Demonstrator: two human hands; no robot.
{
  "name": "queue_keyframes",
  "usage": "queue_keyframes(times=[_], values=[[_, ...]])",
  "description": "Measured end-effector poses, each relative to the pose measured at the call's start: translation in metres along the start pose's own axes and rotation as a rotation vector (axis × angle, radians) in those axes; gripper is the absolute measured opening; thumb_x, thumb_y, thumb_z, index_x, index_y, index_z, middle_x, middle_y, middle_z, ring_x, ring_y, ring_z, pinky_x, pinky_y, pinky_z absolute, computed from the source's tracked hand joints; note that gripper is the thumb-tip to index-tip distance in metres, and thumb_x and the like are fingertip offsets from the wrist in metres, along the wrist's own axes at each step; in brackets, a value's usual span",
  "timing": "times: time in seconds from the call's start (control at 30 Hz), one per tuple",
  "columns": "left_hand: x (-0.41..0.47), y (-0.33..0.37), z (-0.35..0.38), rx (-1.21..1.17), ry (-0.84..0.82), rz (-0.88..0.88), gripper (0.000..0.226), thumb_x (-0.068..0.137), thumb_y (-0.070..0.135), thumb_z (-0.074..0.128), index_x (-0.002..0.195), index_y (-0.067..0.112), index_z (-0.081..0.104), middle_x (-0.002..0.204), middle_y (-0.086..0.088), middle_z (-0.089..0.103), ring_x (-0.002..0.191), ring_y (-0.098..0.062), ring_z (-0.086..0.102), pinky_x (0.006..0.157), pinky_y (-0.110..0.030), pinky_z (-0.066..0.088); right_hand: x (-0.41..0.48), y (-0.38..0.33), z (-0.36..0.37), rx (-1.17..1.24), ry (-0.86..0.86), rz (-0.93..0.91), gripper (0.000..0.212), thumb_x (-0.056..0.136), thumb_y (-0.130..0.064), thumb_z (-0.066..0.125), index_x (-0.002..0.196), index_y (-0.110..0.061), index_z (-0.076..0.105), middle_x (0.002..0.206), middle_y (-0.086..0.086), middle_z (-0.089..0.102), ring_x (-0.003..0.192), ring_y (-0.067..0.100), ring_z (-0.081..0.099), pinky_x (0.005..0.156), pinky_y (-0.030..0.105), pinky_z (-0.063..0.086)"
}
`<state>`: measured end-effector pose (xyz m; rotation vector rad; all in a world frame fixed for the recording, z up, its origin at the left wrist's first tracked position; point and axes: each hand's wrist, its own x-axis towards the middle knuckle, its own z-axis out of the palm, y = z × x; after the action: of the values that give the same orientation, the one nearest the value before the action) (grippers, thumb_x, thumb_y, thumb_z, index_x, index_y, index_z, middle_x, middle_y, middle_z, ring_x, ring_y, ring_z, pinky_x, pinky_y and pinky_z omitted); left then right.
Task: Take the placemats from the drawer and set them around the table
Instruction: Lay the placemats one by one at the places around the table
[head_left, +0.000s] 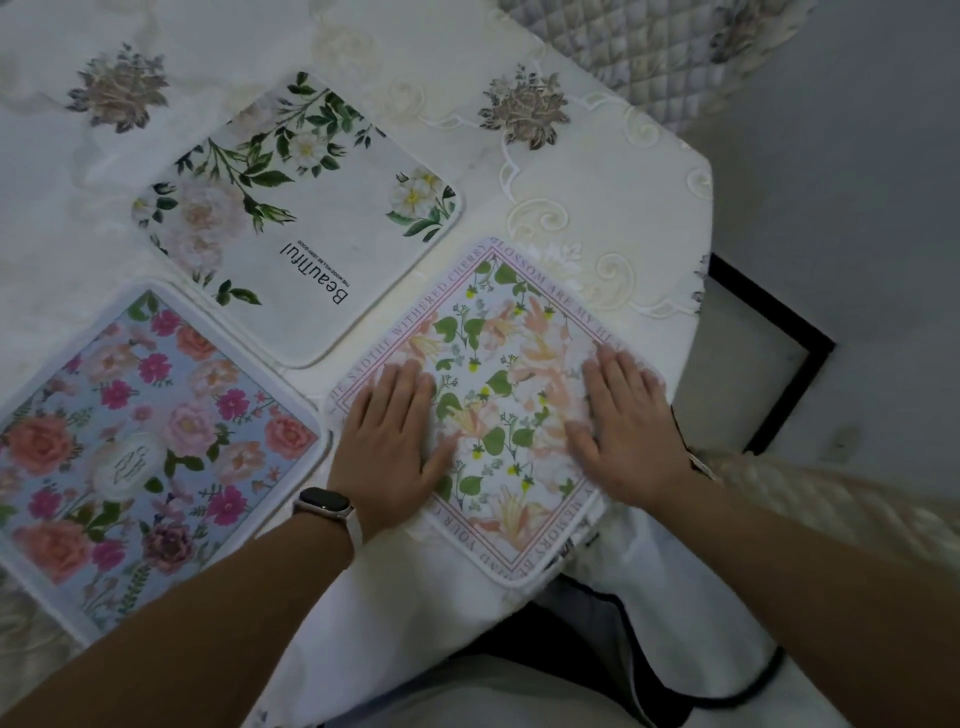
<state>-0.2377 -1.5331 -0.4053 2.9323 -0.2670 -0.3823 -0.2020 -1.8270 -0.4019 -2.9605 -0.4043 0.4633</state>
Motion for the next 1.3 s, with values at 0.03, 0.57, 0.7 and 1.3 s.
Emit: queue_keyframes(times=[0.03,0.57,0.7,1.3], values=[[-0.003,0.003,0.001,0.013,-0.013,0.034,0.075,0.097,0.060,0.022,0.155,0.014,0.009,0.162,-0.006,0.003,0.149,-0.022,-0.005,0.119,-0.044,0.001,-0.012,-0.007,0.004,-0.010,-0.002,-0.006,0.072,0.097,-0.055,0.017,0.155,-0.014,0.008,0.162,0.010,0.002,0.149,0.023,-0.007,0.120,0.044,-0.001],[0.066,0.044,-0.006,0.090,-0.061,0.444,0.065,0.099,0.059,0.020,0.155,0.026,0.014,0.162,-0.004,0.007,0.149,-0.025,0.001,0.118,-0.051,0.007,-0.018,-0.062,0.017,0.018,0.021,0.036,0.082,0.091,-0.063,0.030,0.154,-0.013,0.016,0.162,0.010,0.008,0.149,0.031,0.004,0.119,0.050,0.003],[0.125,0.053,-0.016,0.140,-0.028,0.452,0.066,0.096,0.054,0.027,0.155,0.028,0.015,0.162,-0.004,0.009,0.149,-0.026,0.006,0.117,-0.052,0.009,0.024,-0.041,0.002,0.038,0.067,0.116,0.073,0.095,-0.057,0.030,0.155,-0.018,0.014,0.162,0.010,0.007,0.149,0.031,0.003,0.119,0.051,0.003],[0.044,0.010,-0.011,0.002,0.001,-0.111,0.074,0.095,0.065,0.018,0.155,0.027,-0.005,0.162,0.001,-0.010,0.148,-0.019,-0.011,0.119,-0.043,-0.003,0.026,-0.008,-0.003,0.070,0.058,0.130,0.076,0.095,-0.061,0.015,0.155,-0.017,0.000,0.163,0.009,-0.007,0.149,0.027,-0.009,0.119,0.048,-0.005]])
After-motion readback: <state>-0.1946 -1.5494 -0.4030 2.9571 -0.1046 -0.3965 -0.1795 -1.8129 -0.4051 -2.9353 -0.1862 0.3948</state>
